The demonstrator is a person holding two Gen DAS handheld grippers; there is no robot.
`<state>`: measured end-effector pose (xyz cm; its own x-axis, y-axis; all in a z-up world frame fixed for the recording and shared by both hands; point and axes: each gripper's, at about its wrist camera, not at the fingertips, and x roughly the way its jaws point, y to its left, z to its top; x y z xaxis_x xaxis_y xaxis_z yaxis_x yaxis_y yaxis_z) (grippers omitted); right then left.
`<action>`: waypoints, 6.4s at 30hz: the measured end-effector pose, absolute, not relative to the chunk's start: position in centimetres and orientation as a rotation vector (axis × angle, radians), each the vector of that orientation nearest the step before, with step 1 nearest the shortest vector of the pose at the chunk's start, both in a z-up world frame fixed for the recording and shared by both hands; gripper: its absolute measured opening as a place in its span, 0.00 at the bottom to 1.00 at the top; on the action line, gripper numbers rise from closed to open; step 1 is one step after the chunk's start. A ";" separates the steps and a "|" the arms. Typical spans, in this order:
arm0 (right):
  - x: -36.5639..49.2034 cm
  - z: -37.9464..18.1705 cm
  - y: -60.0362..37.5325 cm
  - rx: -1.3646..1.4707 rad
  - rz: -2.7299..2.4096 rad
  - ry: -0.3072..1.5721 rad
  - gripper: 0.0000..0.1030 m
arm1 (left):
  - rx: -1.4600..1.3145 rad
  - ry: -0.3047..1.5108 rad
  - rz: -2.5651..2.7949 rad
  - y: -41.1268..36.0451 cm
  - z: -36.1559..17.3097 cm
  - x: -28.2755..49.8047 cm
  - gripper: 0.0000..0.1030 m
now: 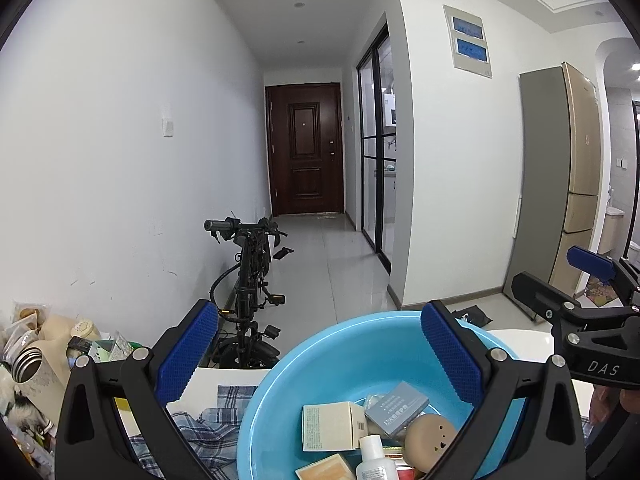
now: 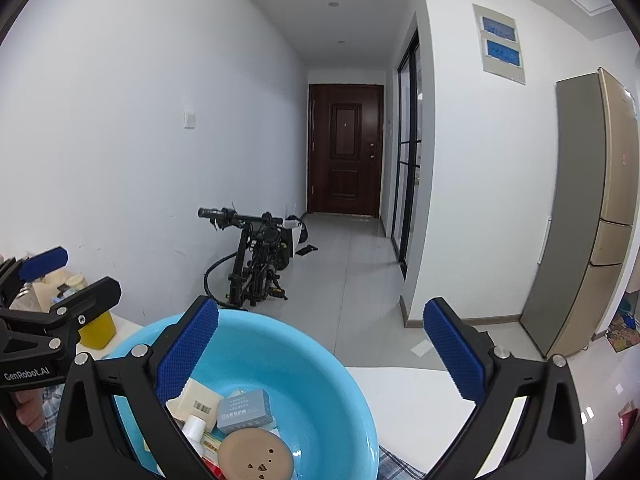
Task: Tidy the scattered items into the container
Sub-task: 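Raise both open grippers away from the basin, then move both grippers down toward the hair ties on the plaid shirt, then close the right gripper on the black fluffy hair tie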
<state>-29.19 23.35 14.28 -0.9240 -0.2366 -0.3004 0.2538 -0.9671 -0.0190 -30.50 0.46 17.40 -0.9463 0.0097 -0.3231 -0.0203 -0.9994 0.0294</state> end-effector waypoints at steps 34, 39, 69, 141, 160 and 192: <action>-15.5 19.8 24.4 0.352 -2.864 0.153 0.99 | -0.437 0.083 3.063 2.0 23.5 -15.8 1.00; -12.9 19.8 24.8 0.353 -2.866 0.147 0.99 | -0.416 0.044 3.064 1.7 23.8 -12.7 1.00; -1.4 20.3 26.9 0.287 -2.848 0.136 0.99 | -0.339 0.070 3.075 2.4 24.5 0.8 1.00; -0.7 -3.2 18.5 1.015 -2.449 0.396 0.99 | -1.133 -0.045 2.908 -2.0 2.7 -1.9 1.00; -2.2 -6.2 16.4 1.104 -2.307 0.373 0.97 | -1.237 -0.084 2.887 -3.6 0.1 -3.6 1.00; -1.8 -5.0 26.0 1.166 -2.457 0.226 0.51 | -1.208 0.030 2.662 3.5 -0.3 -5.1 1.00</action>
<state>-1.82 25.95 -4.99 -0.5664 -0.2930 -0.7703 0.4287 -0.9030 0.0283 -5.12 3.49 -0.32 -0.6387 0.1887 -0.7459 -0.2053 -0.9761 -0.0712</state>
